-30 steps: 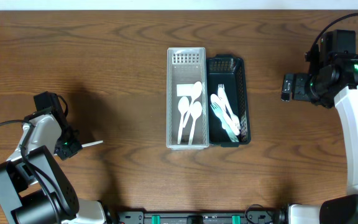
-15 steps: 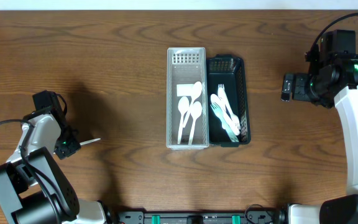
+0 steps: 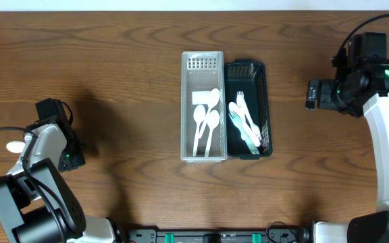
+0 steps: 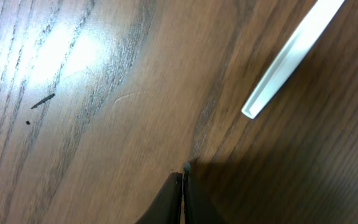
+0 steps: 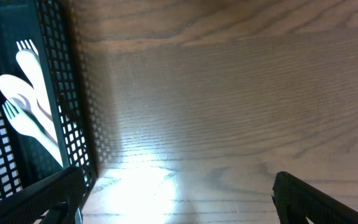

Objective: Pack container

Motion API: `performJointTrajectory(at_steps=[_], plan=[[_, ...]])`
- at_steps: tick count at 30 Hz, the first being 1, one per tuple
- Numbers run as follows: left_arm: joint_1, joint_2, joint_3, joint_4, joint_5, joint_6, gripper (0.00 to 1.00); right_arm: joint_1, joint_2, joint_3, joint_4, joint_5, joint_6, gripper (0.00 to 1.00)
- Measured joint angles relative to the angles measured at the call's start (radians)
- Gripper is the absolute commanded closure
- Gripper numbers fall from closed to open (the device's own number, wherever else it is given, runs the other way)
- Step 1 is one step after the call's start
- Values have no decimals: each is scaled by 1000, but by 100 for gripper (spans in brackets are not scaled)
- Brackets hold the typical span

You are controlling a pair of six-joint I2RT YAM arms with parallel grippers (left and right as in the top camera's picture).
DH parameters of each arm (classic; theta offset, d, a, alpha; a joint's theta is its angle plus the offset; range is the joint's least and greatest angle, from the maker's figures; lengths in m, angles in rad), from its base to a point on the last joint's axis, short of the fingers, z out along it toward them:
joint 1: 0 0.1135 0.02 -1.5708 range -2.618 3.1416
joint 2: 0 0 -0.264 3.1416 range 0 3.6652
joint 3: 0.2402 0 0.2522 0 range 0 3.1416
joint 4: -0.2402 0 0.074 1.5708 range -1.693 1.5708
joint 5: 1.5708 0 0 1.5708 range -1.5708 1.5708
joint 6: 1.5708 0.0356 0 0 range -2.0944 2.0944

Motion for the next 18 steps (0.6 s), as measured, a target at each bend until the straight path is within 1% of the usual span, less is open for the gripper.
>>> performJointTrajectory(at_steps=[6, 8, 10, 11, 13, 15, 17, 18], plan=[[0, 0, -2, 53, 0, 24, 93, 0, 0, 0, 0, 0, 0, 1], [1, 0, 0, 64, -1, 59, 86, 0, 0, 0, 0, 0, 0, 1], [2, 0, 14, 63, -2, 112, 67, 0, 0, 0, 0, 0, 0, 1], [3, 1, 29, 62, -6, 140, 57, 0, 0, 0, 0, 0, 0, 1], [6, 2, 72, 57, -16, 200, 55, 0, 0, 0, 0, 0, 0, 1], [14, 2, 132, 40, -32, 247, 49, 0, 0, 0, 0, 0, 0, 1], [32, 2, 174, 34, -38, 278, 41, 0, 0, 0, -1, 0, 0, 1], [43, 2, 186, 33, -39, 290, 41, 0, 0, 0, -1, 0, 0, 1]])
